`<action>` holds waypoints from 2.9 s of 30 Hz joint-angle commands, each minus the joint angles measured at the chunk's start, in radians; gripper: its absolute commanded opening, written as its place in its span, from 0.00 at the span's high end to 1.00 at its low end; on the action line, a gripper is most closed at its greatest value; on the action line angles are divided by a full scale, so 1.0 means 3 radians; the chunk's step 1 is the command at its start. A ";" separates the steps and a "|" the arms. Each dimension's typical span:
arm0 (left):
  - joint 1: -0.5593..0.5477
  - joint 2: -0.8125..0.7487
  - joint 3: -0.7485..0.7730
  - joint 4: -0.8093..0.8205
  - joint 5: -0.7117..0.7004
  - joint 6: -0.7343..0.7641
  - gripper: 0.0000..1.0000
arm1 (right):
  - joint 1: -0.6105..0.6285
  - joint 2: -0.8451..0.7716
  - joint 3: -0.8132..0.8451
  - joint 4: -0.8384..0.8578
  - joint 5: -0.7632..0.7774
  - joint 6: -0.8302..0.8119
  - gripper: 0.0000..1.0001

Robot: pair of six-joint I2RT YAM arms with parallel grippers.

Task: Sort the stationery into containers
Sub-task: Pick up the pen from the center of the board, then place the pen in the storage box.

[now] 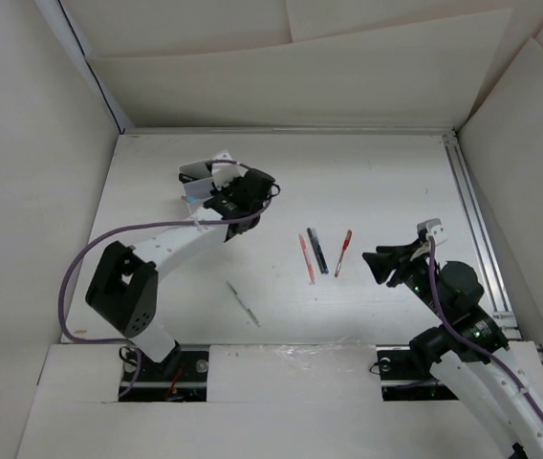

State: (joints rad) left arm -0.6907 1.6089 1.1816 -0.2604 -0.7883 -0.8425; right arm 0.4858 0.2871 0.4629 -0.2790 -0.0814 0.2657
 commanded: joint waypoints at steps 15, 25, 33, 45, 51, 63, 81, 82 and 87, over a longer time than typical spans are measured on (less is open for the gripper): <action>0.0681 0.0062 -0.0027 0.1670 -0.1494 0.1325 1.00 | 0.0032 -0.0062 -0.0111 0.0383 -0.0281 0.0004 0.51; 0.0712 0.0466 0.0004 0.3074 -0.1611 0.2460 1.00 | 0.0032 0.0040 -0.0178 0.0551 -0.0281 0.0004 0.51; 0.0743 0.0813 -0.0063 0.4550 -0.1642 0.3701 1.00 | 0.0032 0.0040 -0.0239 0.0644 -0.0281 0.0004 0.51; 0.0743 0.1422 0.0039 0.6221 -0.1780 0.5180 1.00 | 0.0032 0.0040 -0.0239 0.0736 -0.0311 0.0004 0.51; 0.0743 0.1617 0.0116 0.6701 -0.1811 0.5548 1.00 | 0.0032 0.0040 -0.0270 0.0736 -0.0342 0.0004 0.51; 0.0773 0.1852 0.0423 0.7515 -0.1882 0.6260 1.00 | 0.0032 0.0040 -0.0270 0.0766 -0.0373 0.0004 0.51; 0.0804 0.1898 0.0448 0.7454 -0.1944 0.6127 0.83 | 0.0032 0.0132 -0.0270 0.0828 -0.0403 0.0004 0.51; 0.0804 0.1898 0.0408 0.7454 -0.1944 0.6127 0.81 | 0.0032 0.0132 -0.0270 0.0828 -0.0403 0.0004 0.51; 0.0804 0.1867 0.0408 0.7454 -0.1944 0.6127 0.74 | 0.0032 0.0132 -0.0270 0.0828 -0.0434 0.0004 0.51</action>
State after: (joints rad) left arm -0.4522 2.1902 1.2926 1.3022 -1.3506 0.9951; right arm 0.4858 0.3264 0.3767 -0.0959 -0.1921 0.2657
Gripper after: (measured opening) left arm 0.262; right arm 0.492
